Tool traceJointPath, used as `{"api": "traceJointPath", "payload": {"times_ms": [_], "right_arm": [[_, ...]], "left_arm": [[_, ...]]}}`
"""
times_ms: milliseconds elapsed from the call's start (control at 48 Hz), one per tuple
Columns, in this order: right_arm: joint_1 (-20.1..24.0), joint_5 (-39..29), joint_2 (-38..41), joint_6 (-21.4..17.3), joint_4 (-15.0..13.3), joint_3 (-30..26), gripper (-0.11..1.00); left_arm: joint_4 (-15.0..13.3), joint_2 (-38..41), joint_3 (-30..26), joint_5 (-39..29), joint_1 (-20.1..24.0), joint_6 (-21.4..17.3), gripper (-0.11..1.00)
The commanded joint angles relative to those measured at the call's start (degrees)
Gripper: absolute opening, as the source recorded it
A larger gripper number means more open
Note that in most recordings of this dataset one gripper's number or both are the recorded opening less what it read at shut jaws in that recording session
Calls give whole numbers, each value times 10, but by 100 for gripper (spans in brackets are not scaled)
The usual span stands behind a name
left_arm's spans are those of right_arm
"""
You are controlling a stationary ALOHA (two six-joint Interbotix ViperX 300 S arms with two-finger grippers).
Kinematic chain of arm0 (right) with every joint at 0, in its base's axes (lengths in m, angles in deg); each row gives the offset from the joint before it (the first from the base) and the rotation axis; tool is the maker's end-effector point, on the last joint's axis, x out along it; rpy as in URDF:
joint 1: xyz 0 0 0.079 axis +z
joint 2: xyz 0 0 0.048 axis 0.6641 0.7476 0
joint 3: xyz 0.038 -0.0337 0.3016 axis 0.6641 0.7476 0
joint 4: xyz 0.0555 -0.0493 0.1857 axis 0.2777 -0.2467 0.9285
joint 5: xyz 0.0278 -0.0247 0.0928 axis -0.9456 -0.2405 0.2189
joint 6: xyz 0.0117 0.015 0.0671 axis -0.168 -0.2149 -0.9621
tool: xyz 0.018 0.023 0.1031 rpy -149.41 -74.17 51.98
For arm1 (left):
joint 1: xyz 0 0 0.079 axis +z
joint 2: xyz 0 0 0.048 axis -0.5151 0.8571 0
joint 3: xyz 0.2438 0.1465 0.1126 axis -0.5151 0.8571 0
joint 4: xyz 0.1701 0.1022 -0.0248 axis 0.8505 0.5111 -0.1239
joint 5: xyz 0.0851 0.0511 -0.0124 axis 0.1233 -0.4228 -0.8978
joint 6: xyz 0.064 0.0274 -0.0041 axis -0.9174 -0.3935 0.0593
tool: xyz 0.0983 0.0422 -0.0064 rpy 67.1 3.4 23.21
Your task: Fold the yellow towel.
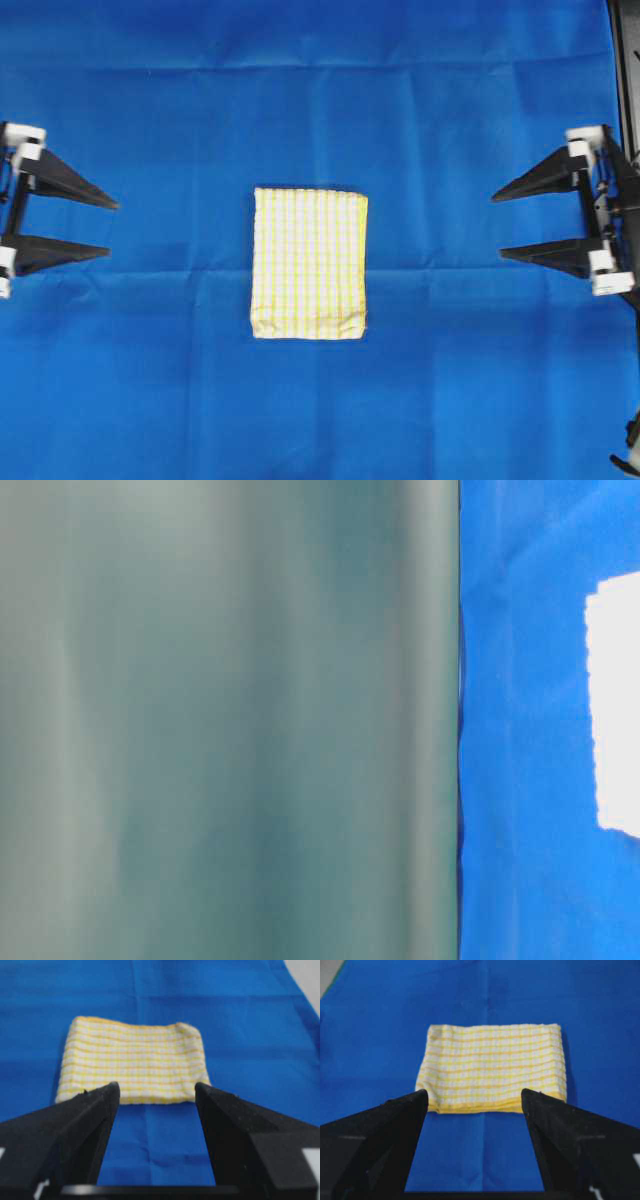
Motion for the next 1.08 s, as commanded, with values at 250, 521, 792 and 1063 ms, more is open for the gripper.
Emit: {"api": "traceJointPath", "payload": {"times_ms": [250, 521, 792, 1063], "right_arm": [[-13, 28, -22, 1, -1, 40, 75], [-13, 33, -22, 1, -1, 47, 75], [-13, 33, -21, 1, -1, 47, 75], [-13, 32, -22, 1, -1, 47, 75]], "left_arm": [[-1, -91, 59, 6, 26, -1, 56], [-1, -105, 69, 1, 26, -1, 56], [-1, -105, 69, -1, 26, -1, 55], [-1, -105, 69, -4, 26, -1, 55]]}}
